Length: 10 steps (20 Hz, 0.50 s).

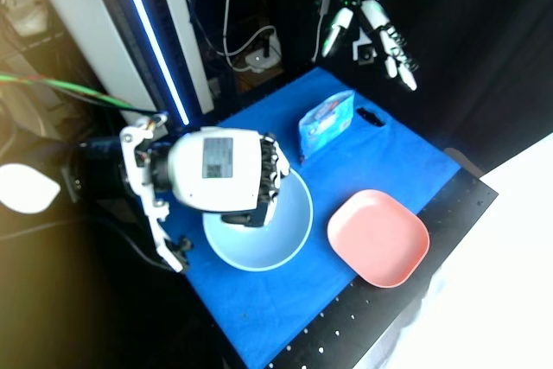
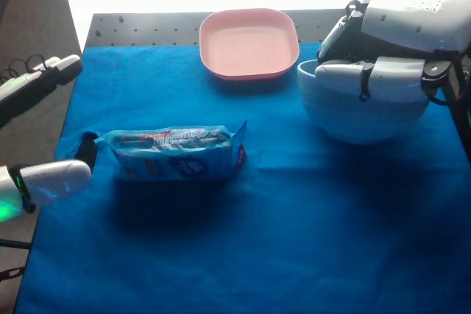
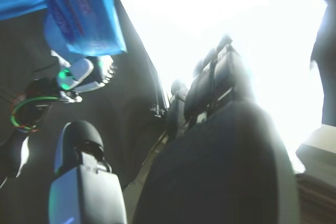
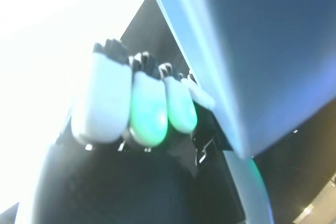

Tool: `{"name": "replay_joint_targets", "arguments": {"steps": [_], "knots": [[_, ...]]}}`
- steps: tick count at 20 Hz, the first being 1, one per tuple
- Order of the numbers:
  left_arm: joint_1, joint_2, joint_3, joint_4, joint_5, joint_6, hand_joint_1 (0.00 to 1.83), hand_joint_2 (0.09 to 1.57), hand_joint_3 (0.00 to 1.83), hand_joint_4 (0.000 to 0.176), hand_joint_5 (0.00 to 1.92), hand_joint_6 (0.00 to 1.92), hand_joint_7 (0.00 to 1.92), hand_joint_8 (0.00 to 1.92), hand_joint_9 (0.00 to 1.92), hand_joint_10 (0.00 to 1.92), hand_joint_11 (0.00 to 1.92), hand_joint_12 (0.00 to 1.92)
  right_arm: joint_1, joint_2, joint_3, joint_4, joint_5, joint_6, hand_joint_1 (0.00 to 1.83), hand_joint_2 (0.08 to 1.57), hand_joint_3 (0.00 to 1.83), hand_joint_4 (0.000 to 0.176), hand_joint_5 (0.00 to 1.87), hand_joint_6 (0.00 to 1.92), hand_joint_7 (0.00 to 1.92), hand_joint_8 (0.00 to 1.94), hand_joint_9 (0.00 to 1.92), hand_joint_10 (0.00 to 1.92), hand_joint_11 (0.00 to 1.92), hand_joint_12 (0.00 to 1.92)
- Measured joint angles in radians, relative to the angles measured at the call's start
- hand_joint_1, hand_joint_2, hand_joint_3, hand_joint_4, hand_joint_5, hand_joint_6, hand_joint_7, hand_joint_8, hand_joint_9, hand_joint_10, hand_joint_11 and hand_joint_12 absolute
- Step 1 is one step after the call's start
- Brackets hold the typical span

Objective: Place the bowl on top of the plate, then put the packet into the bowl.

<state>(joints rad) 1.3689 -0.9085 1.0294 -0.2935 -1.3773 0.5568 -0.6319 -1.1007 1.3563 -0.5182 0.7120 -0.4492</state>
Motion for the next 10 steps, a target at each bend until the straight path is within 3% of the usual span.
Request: {"name": "replay_joint_targets", "arguments": {"steps": [2, 3, 6, 7, 8, 10], "knots": [[0.0, 0.0, 0.0, 0.005, -0.002, 0.0, 0.57, 1.0, 0.0, 0.097, 0.14, 0.0, 0.01, 0.0, 0.0, 0.0, 0.11, 0.06, 0.0, 0.0, -0.001, -0.001, -0.004, 0.0, 0.54, 1.56, 0.0, 0.0, 1.17, 1.92, 1.52, 1.94, 1.64, 1.92, 1.65, 1.92], [0.0, 0.0, 0.0, 0.003, -0.003, 0.0, 0.59, 1.0, 0.0, 0.098, 0.15, 0.01, 0.01, 0.0, 0.0, 0.0, 0.11, 0.06, 0.0, 0.0, -0.004, 0.0, -0.008, 0.0, 0.63, 1.53, 0.0, 0.0, 1.13, 1.92, 1.51, 1.94, 1.64, 1.92, 1.64, 1.92], [0.002, 0.0, 0.0, 0.001, -0.004, -0.001, 0.57, 1.0, 0.0, 0.102, 0.14, 0.0, 0.01, 0.0, 0.0, 0.0, 0.1, 0.07, -0.008, 0.0, -0.019, -0.004, -0.013, 0.0, 0.57, 1.54, 0.0, 0.0, 1.16, 1.92, 1.53, 1.94, 1.65, 1.92, 1.66, 1.92], [0.003, 0.0, 0.0, 0.001, -0.004, -0.001, 0.56, 0.99, 0.0, 0.105, 0.14, 0.0, 0.01, 0.0, 0.0, 0.0, 0.11, 0.09, -0.021, 0.0, -0.025, -0.003, -0.011, 0.0, 0.45, 1.55, 0.0, 0.0, 1.23, 1.92, 1.51, 1.94, 1.61, 1.92, 1.61, 1.92], [0.005, -0.002, 0.0, 0.0, -0.007, -0.001, 0.58, 1.0, 0.0, 0.097, 0.14, 0.0, 0.01, 0.0, 0.0, 0.0, 0.09, 0.08, -0.037, 0.0, -0.031, -0.003, -0.01, 0.0, 0.42, 1.53, 0.0, 0.0, 1.17, 1.92, 1.48, 1.94, 1.55, 1.92, 1.52, 1.92], [0.005, -0.005, 0.0, -0.001, -0.008, -0.002, 0.56, 1.0, 0.0, 0.102, 0.14, 0.0, 0.02, 0.0, 0.0, 0.0, 0.1, 0.09, -0.071, 0.003, -0.039, -0.011, -0.02, -0.001, 0.06, 1.53, 0.0, 0.0, 1.02, 1.92, 1.34, 1.92, 1.39, 1.92, 1.33, 1.92]]}}
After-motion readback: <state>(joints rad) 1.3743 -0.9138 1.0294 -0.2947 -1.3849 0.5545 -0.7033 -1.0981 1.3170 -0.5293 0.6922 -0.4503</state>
